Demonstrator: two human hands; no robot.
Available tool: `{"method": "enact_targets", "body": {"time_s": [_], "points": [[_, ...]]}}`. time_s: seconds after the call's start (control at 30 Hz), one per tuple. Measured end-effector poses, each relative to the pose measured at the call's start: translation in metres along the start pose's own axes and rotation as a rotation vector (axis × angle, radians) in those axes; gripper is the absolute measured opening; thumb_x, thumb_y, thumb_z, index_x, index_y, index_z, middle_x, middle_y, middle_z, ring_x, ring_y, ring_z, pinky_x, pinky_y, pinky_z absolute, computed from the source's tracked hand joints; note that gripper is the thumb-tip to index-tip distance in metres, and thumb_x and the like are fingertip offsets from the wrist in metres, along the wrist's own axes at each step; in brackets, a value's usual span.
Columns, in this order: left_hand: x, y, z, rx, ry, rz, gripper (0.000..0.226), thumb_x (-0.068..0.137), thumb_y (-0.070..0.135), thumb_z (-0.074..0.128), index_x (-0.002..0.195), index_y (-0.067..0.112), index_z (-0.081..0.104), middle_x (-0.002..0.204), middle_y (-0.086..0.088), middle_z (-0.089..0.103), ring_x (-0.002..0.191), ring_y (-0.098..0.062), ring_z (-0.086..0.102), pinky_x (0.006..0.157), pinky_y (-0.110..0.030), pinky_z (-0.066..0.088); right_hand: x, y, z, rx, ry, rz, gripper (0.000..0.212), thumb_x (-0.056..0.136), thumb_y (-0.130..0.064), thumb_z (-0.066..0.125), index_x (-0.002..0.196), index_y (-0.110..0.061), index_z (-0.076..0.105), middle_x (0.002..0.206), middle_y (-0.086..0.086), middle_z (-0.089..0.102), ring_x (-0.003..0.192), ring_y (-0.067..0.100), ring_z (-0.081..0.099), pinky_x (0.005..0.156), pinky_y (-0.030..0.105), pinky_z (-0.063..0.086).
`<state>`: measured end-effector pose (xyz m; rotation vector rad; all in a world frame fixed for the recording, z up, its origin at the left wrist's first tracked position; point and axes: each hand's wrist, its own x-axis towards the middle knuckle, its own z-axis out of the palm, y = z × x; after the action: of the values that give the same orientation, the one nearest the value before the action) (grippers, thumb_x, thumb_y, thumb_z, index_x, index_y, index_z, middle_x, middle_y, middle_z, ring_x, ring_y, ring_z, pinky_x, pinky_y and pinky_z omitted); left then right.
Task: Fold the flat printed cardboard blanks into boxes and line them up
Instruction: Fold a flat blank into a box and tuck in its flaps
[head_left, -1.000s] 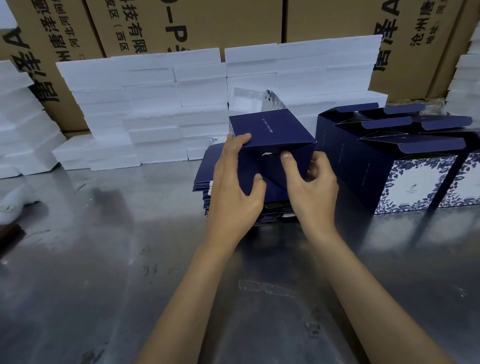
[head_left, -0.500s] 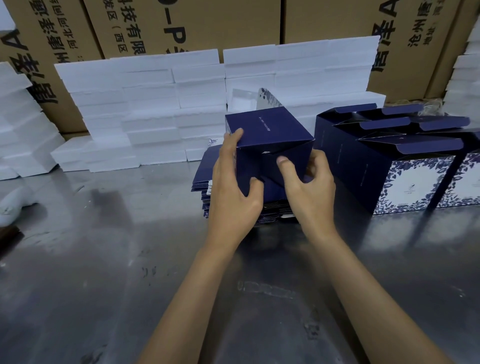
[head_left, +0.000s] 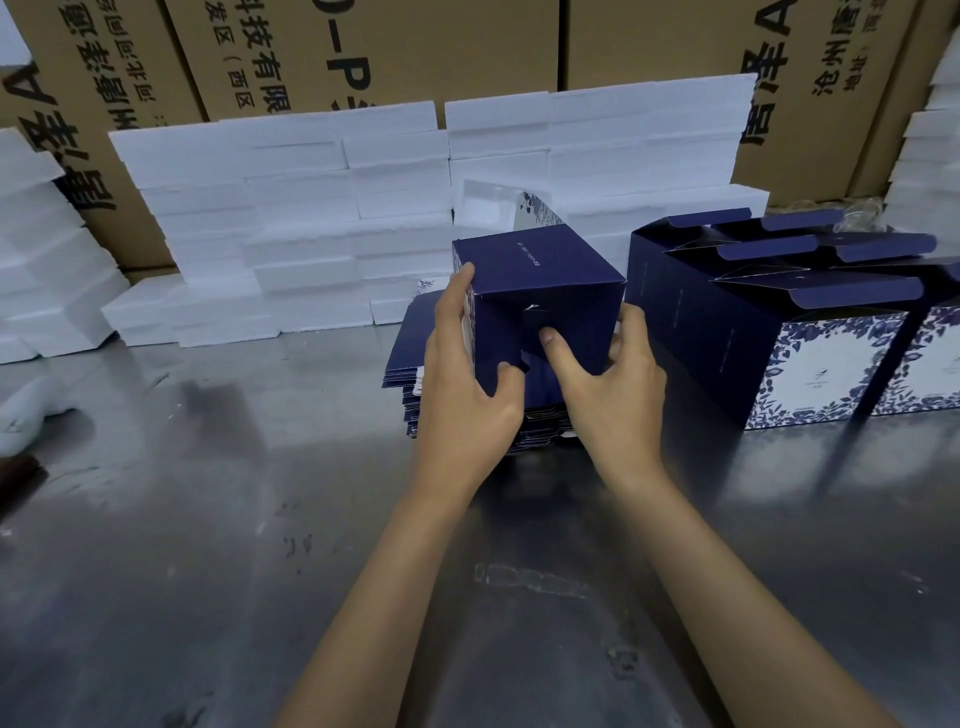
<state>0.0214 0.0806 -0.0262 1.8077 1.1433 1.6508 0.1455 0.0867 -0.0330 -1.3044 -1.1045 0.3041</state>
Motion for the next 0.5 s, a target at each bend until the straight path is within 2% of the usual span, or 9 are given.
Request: {"method": "enact_targets", "body": {"time_s": [0.37, 0.5], "points": [[-0.0008, 0.0001, 0.0015, -0.013, -0.017, -0.009, 0.086, 0.085, -0.003, 0.053, 0.151, 0.043, 0.021, 0.154, 0.014, 0.039, 0.142, -0.007, 0.037, 0.112, -0.044, 0.042, 0.0007, 0.0017, 0.0002, 0.006, 0.004, -0.009, 0.042, 0.086, -0.042, 0.077, 0.119, -0.024, 0.057, 0.093, -0.013, 0.073, 0.090, 0.009, 0.069, 0.083, 0.042, 0.057], [0.0006, 0.0003, 0.0004, -0.022, -0.007, -0.007, 0.087, 0.086, -0.001, 0.054, 0.150, 0.047, 0.020, 0.154, 0.017, 0.038, 0.140, -0.016, 0.042, 0.106, -0.051, 0.047, 0.0013, 0.0025, 0.0005, 0.014, -0.040, -0.015, 0.045, 0.085, -0.044, 0.077, 0.120, -0.027, 0.055, 0.095, -0.017, 0.072, 0.092, 0.005, 0.069, 0.085, 0.042, 0.057]]}}
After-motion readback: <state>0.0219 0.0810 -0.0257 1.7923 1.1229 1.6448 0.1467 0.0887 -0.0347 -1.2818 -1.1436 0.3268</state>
